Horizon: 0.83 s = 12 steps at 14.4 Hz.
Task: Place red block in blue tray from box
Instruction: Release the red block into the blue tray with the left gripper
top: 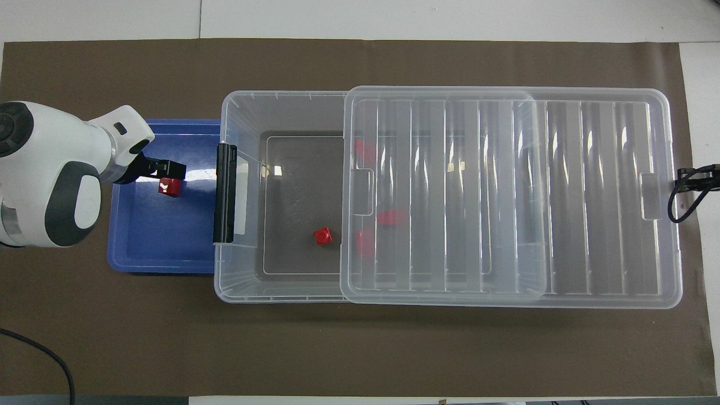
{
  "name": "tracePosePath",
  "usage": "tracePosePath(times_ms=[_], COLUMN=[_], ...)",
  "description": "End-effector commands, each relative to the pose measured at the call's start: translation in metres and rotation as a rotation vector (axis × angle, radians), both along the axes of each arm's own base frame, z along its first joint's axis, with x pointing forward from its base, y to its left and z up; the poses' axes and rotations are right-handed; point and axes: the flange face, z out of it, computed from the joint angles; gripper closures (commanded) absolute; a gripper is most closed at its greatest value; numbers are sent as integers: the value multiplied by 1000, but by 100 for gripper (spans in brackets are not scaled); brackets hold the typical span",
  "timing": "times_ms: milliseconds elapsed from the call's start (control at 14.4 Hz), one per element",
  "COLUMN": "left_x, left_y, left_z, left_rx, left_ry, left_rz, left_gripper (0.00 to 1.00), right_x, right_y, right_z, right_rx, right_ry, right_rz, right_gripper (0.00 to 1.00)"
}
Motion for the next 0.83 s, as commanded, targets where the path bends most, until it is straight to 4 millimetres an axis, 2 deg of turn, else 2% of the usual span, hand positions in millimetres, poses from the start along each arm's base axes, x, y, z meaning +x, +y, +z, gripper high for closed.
tracePosePath(times_ms=[0, 139, 763], left_x=[-6, -10, -21], left_y=[-1, -2, 4], left_z=[54, 79, 198], left_rx=[9, 16, 28], left_ry=[26, 13, 79], left_rz=[-12, -13, -3], left_gripper=[0, 0, 0], right_x=[-5, -4, 9], right_y=[14, 19, 102], right_z=[0, 0, -1], right_rx=[12, 14, 16], right_ry=[-5, -5, 3], right_rz=[-13, -5, -73], right_gripper=[100, 100, 100])
